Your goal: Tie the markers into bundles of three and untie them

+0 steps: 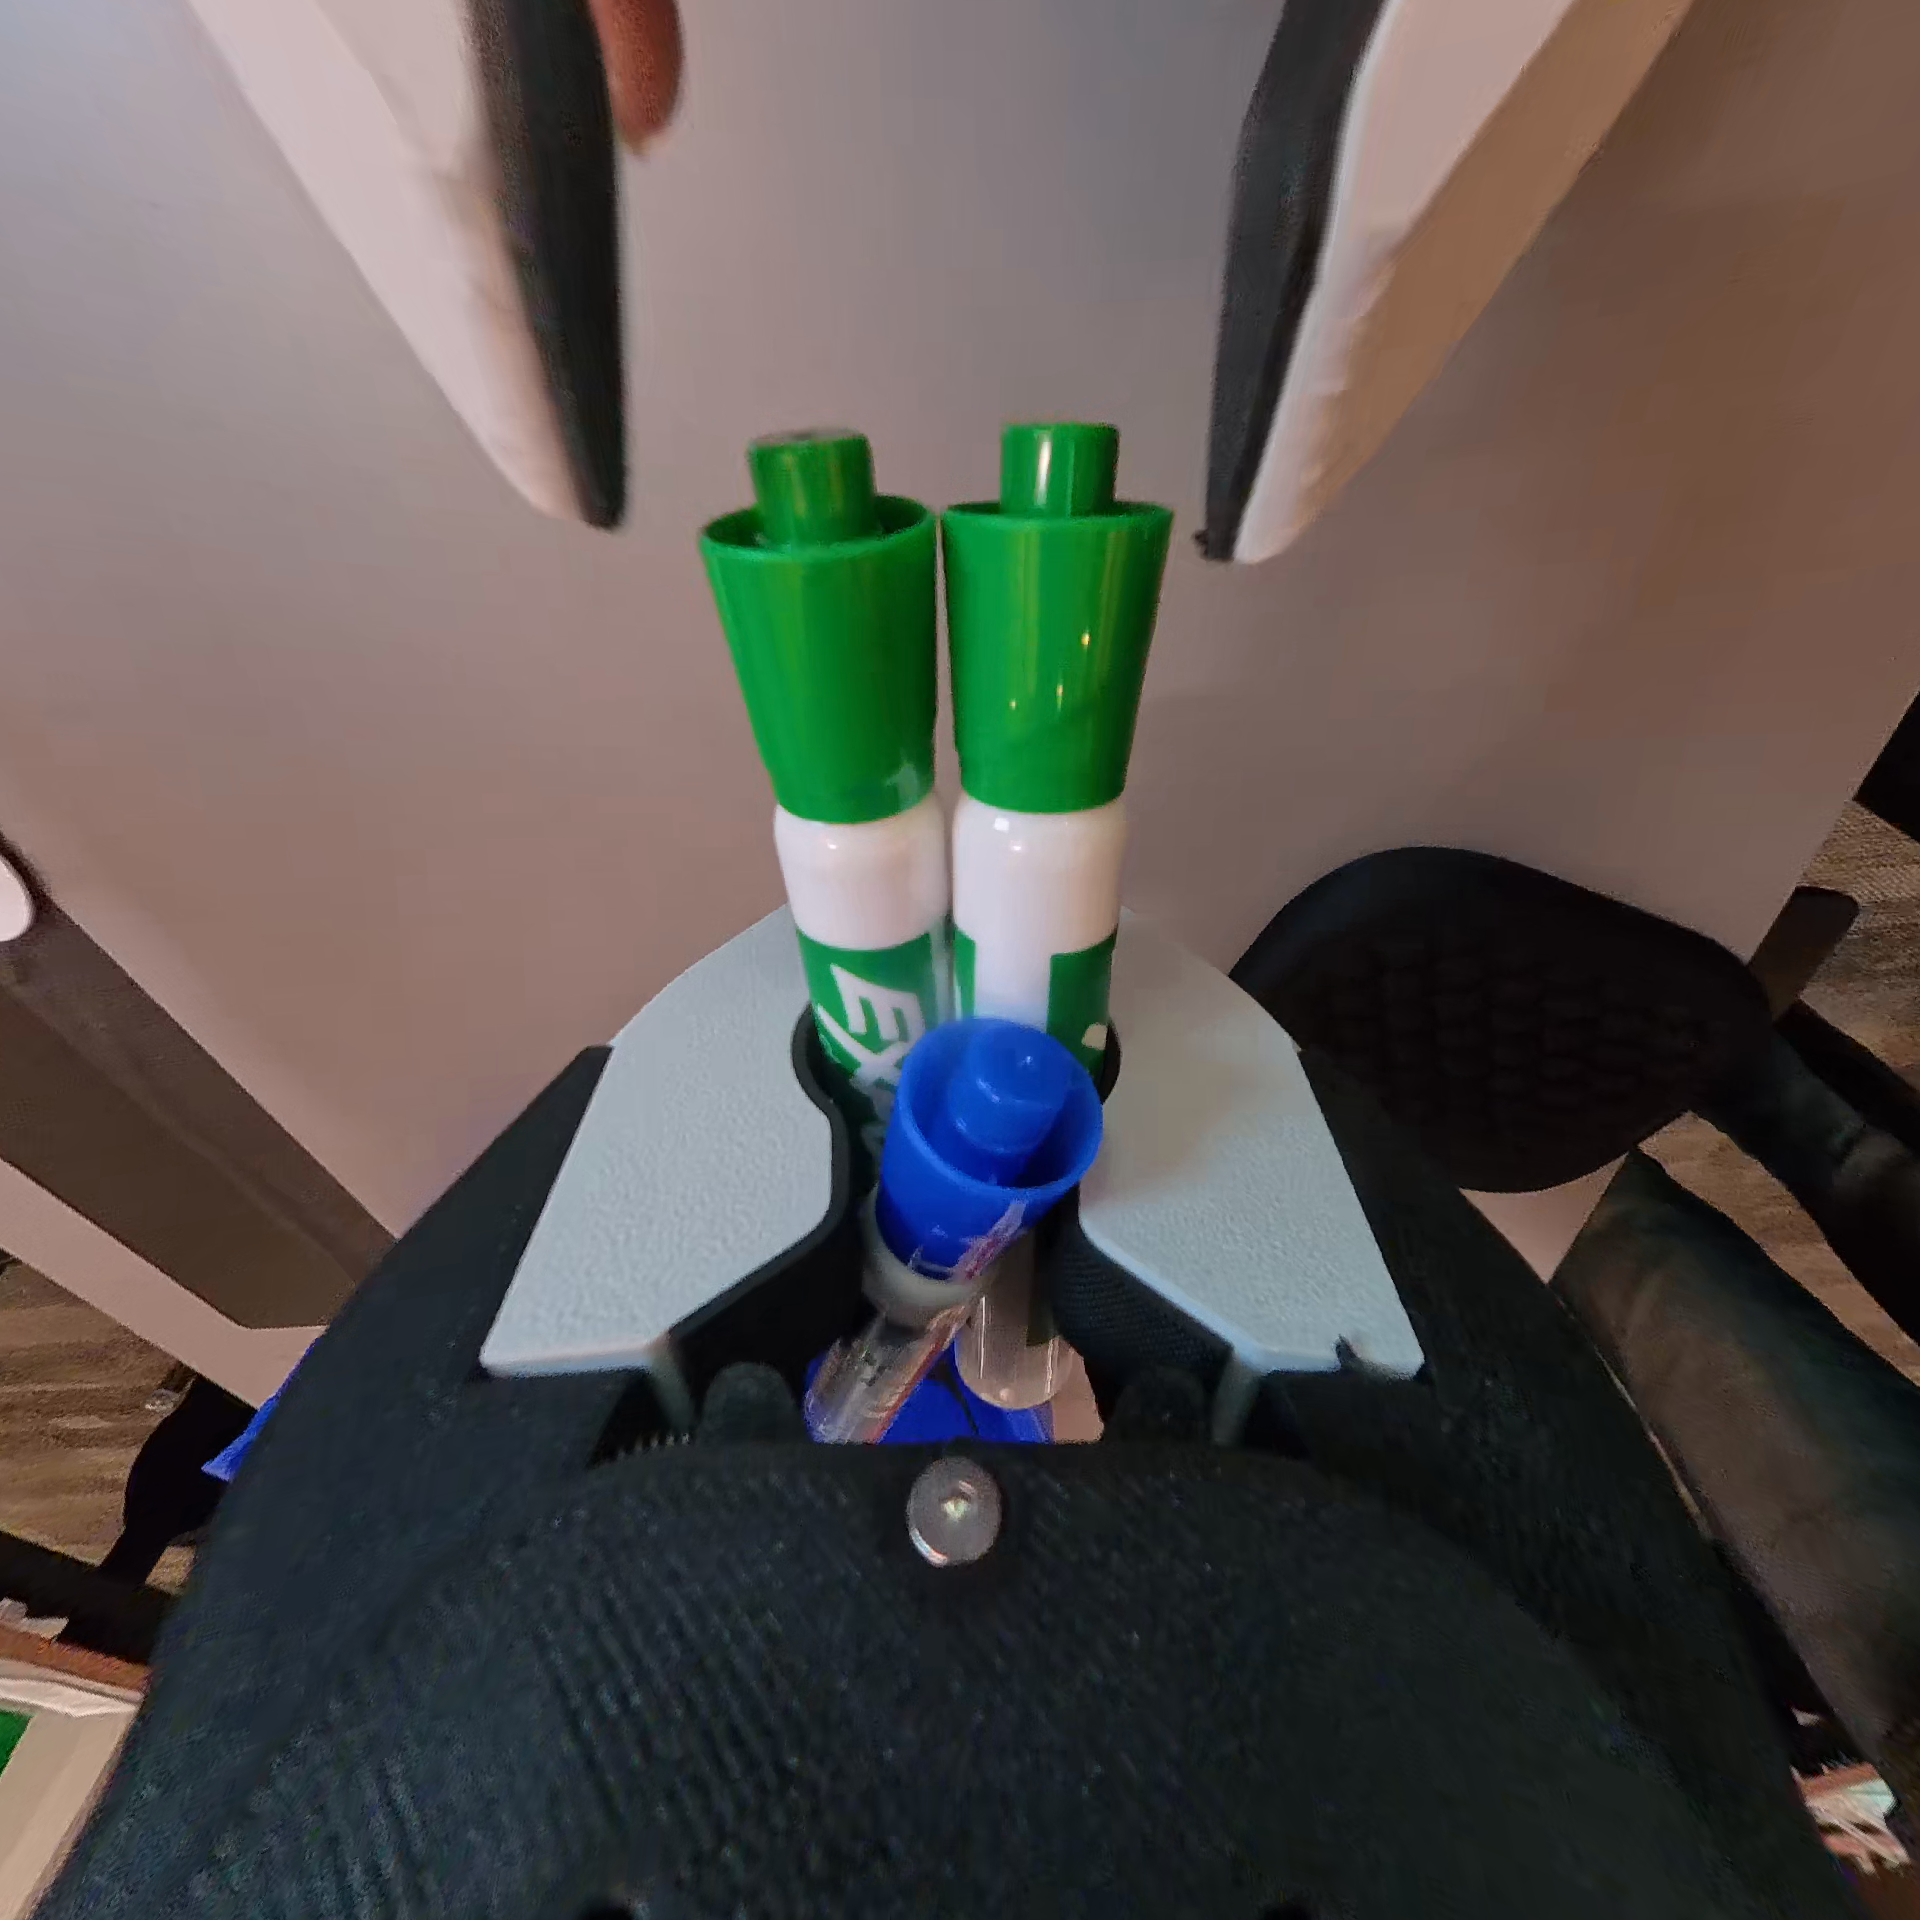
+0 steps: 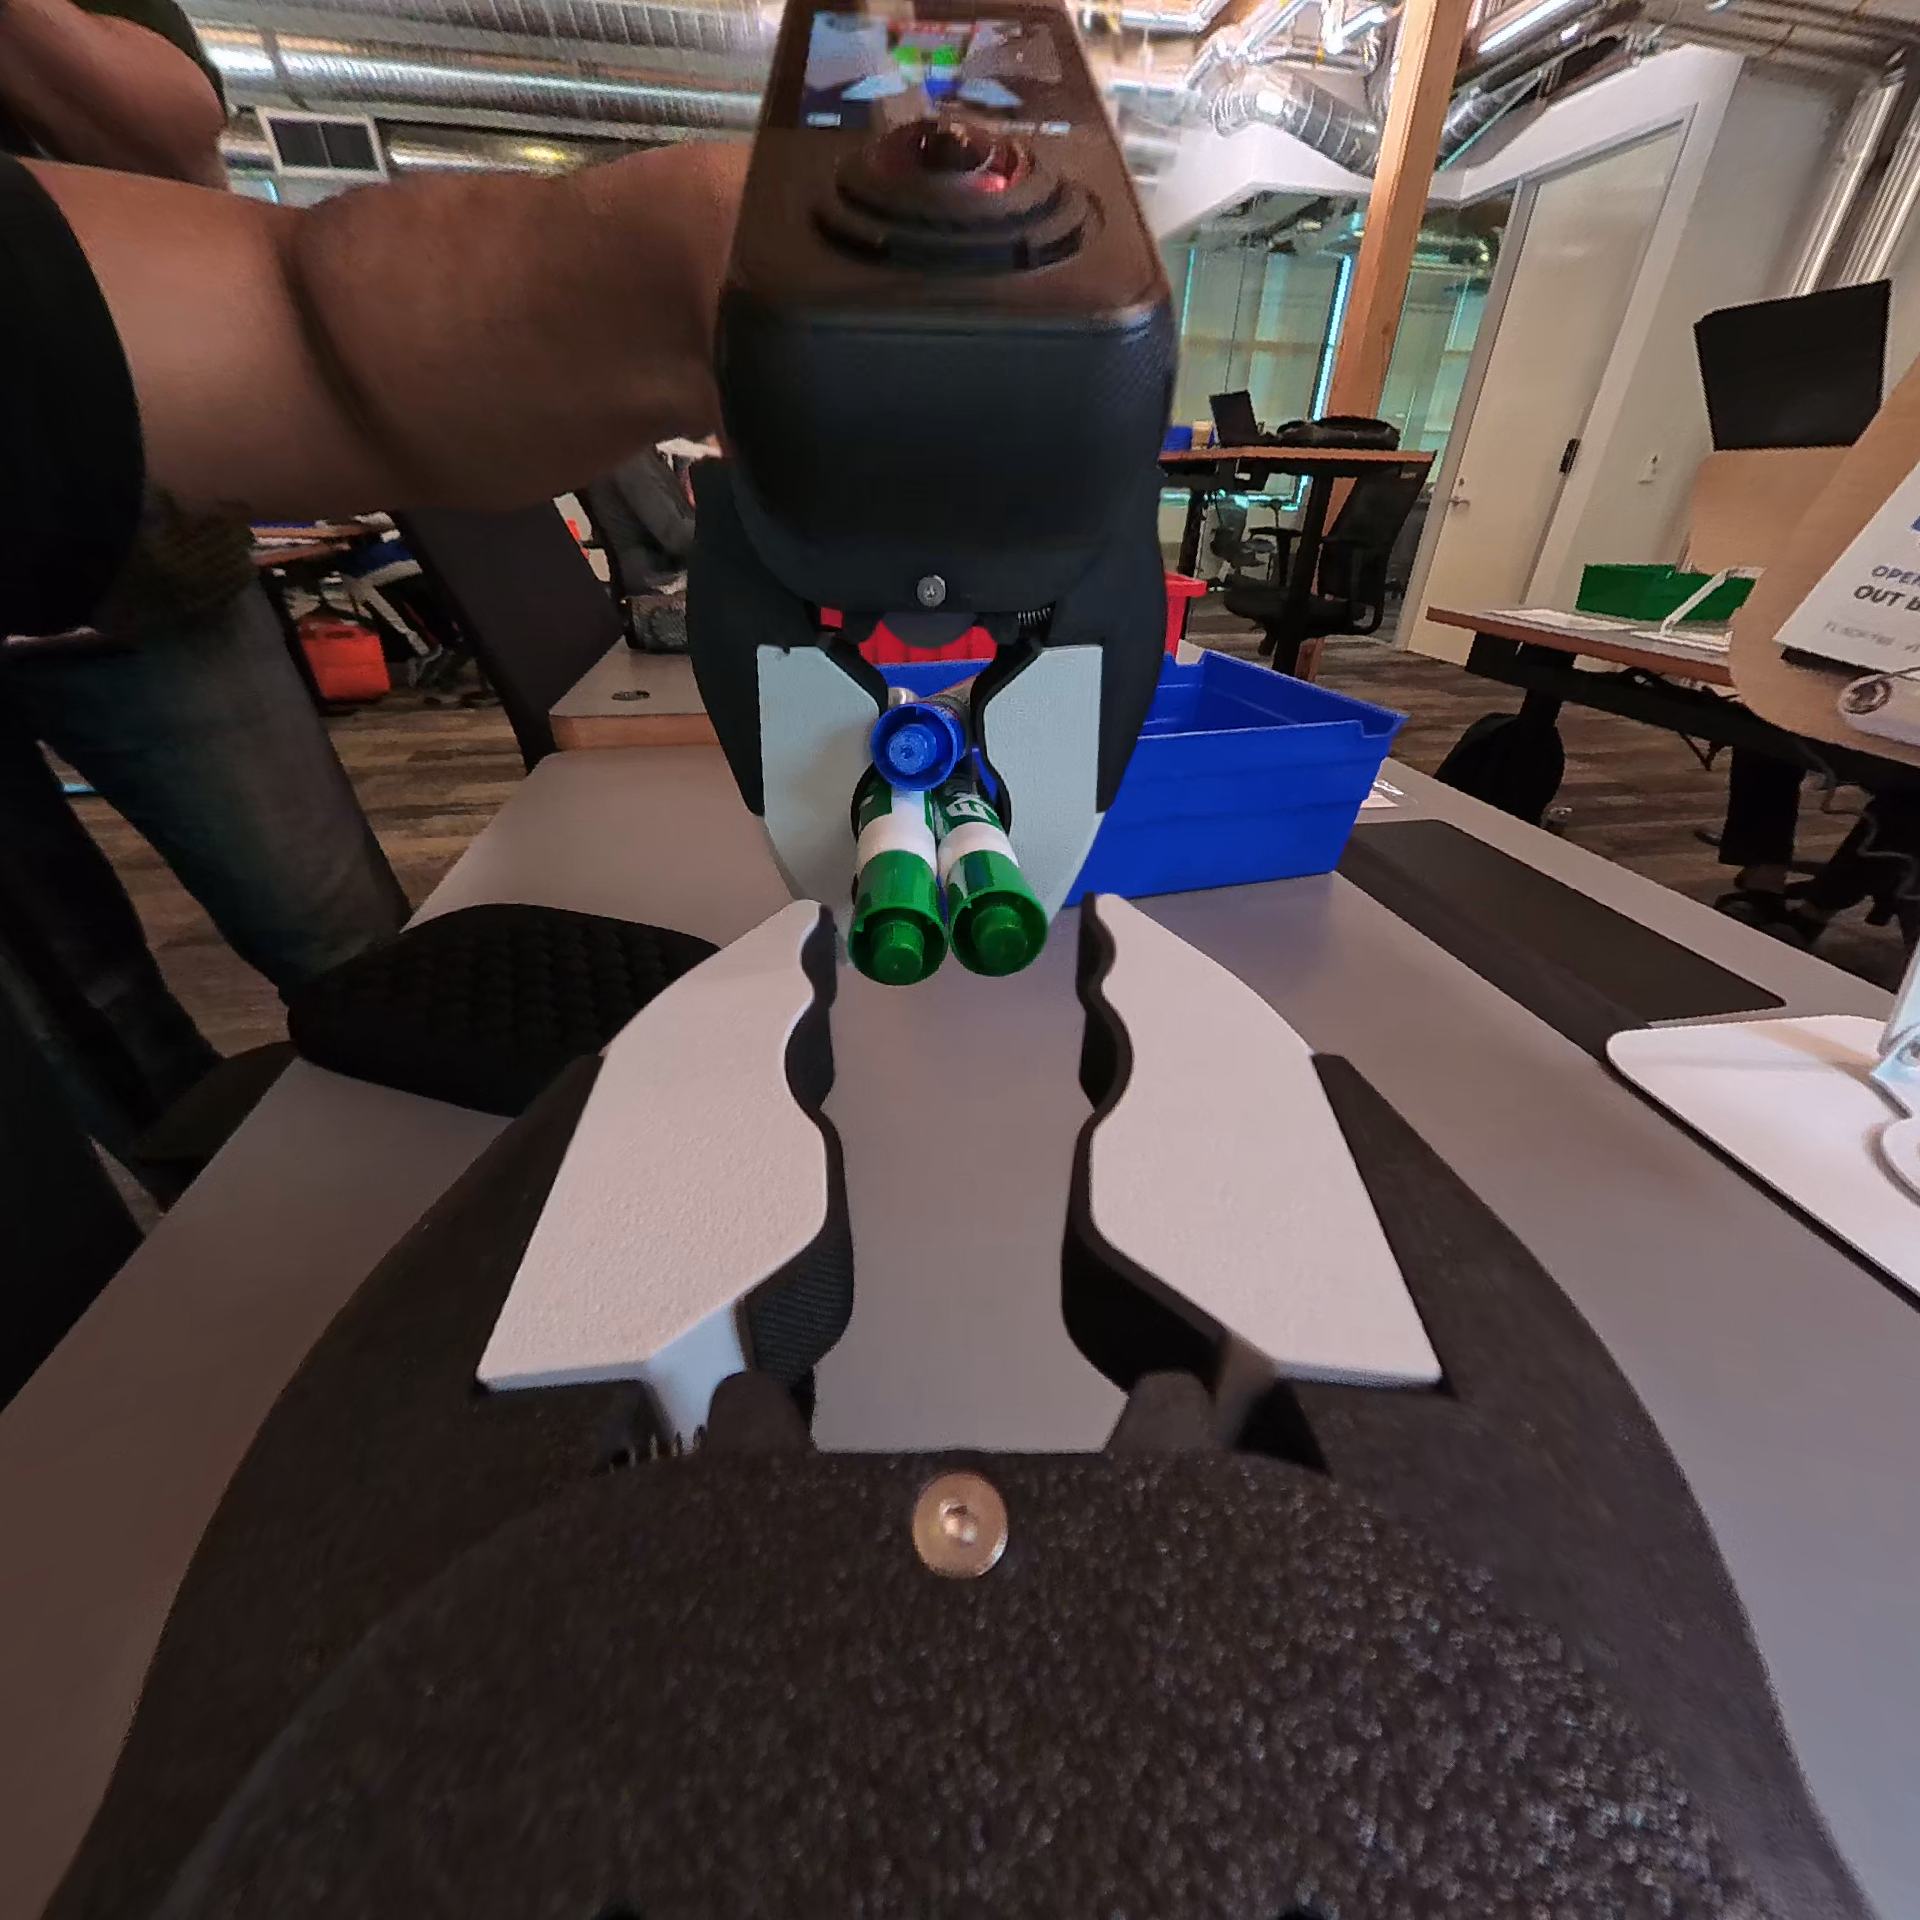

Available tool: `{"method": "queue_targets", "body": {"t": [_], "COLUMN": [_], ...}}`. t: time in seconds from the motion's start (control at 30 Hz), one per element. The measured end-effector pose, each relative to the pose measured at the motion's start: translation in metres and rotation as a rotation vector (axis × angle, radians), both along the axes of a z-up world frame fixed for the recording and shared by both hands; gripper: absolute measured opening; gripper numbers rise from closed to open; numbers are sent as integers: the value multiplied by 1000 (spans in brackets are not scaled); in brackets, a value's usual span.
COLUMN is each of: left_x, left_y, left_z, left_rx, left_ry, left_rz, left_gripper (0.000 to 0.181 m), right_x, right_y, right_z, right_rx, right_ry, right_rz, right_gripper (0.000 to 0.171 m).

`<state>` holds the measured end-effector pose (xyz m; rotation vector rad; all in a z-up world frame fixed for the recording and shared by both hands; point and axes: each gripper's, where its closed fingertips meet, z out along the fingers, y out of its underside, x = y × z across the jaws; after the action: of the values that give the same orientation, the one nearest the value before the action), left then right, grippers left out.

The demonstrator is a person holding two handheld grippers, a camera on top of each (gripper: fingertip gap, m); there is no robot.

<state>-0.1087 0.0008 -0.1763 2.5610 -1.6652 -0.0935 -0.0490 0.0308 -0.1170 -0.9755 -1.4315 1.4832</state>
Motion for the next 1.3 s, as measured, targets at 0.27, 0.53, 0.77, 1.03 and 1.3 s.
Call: {"method": "queue_targets", "body": {"t": [0.27,0.53,0.77,1.03,1.3], "left_x": [0,13,20,24,24], "left_y": [-2,3,8,8,6], "left_z": [-6,-3,3,6,6], "left_rx": [8,25,47,45,41], "left_ry": [12,-9,-38,-49,-52], "left_rz": [-14,-30,-18,-16,-14], "left_gripper": [41,41,42,42,42], "right_x": [-18,-20,-14,-9,-9], "right_y": [-9,-14,-10,-10,-11], "right_z": [-8,-4,-2,0,0], "right_rx": [-18,-29,-19,-12,-6], "right_ry": [-39,-14,-6,5,4], "right_rz": [9,17,3,13,17], "right_gripper": [56,41,39,39,39]}}
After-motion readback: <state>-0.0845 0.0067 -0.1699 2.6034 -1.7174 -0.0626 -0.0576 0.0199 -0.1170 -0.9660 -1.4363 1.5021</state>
